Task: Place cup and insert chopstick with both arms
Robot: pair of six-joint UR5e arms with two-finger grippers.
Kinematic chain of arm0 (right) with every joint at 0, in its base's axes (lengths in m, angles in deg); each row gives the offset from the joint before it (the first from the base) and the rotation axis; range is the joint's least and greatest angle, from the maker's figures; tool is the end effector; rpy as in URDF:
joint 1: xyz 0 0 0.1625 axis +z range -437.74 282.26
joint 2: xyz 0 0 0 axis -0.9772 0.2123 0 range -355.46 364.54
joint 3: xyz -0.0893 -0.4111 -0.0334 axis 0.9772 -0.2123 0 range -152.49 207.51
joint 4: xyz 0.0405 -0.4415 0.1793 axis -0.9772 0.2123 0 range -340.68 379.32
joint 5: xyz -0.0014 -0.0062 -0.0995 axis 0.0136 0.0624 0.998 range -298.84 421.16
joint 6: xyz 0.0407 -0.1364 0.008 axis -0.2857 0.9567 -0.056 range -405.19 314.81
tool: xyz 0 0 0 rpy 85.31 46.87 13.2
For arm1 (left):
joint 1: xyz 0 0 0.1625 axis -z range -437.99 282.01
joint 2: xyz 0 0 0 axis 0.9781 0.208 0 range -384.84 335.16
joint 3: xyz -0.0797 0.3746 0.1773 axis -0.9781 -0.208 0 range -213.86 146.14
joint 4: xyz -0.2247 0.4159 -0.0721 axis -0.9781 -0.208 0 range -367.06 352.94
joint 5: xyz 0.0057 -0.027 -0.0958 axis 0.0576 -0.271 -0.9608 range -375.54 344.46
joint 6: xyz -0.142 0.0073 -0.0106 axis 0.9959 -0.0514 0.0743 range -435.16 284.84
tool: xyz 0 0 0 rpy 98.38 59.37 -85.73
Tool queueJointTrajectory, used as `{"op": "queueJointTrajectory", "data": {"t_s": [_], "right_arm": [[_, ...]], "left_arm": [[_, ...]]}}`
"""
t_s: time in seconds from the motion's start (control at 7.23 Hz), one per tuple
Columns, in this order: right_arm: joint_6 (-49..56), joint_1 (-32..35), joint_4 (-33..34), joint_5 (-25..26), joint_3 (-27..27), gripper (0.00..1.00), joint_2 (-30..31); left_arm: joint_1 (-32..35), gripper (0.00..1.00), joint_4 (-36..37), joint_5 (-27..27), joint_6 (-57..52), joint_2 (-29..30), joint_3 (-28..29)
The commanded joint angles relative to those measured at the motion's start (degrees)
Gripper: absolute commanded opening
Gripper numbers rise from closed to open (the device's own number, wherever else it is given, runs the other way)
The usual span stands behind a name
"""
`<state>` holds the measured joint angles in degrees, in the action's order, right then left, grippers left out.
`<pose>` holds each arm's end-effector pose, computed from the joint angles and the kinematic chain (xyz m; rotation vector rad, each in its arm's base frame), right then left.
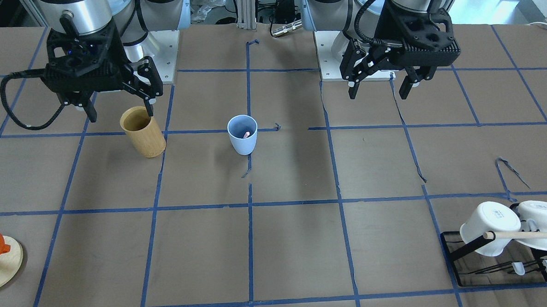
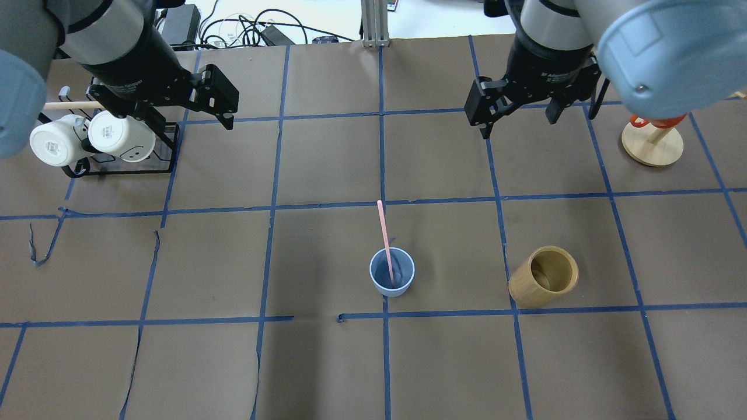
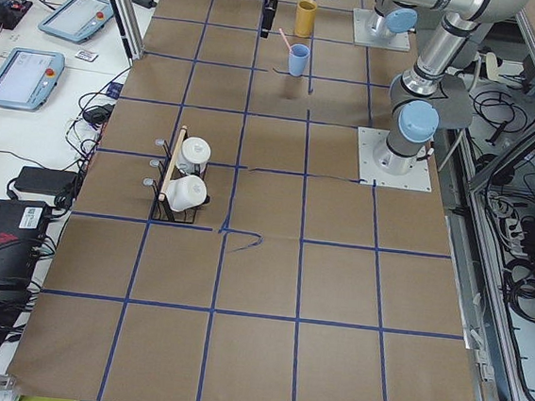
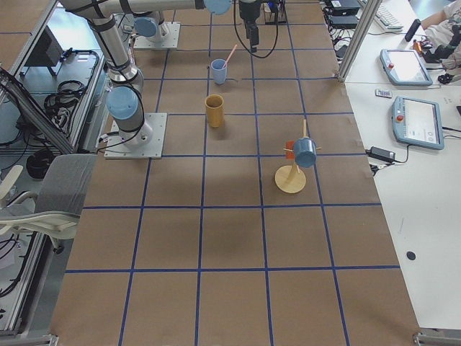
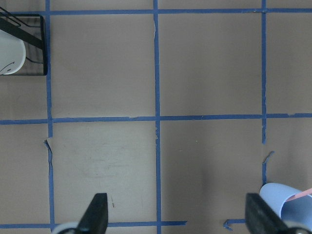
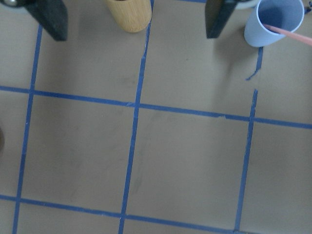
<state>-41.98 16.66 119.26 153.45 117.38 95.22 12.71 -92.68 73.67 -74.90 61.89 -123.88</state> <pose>0.1717 -0.5672 0.4697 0.1994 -3.0836 0.2917 -0.1421 -0.5505 0.4819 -0.0134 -3.1198 0.2081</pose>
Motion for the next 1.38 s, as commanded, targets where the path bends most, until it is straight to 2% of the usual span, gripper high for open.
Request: {"op": "queueJointTrajectory", "data": {"t_s": [0.0, 0.14, 0.28, 1.24], "right_arm": [[-0.84, -0.45, 3.15, -0.08, 0.4, 1.0, 0.46], [-0.93, -0.45, 0.45, -3.13, 0.14, 1.0, 0.72], [-0.93, -0.54, -2.19, -3.34, -0.12, 1.0, 1.77], [-0.75, -3.35, -4.76, -0.71, -0.13, 1.0, 3.98]], "left_arm": [[0.0, 1.0, -0.07, 0.09, 0.0, -0.07, -0.08], [0.09, 1.0, -0.07, 0.09, 0.0, -0.15, -0.08], [0.09, 1.0, 0.02, 0.09, 0.0, -0.07, -0.08], [0.0, 1.0, -0.16, 0.09, 0.0, -0.15, -0.08]]}}
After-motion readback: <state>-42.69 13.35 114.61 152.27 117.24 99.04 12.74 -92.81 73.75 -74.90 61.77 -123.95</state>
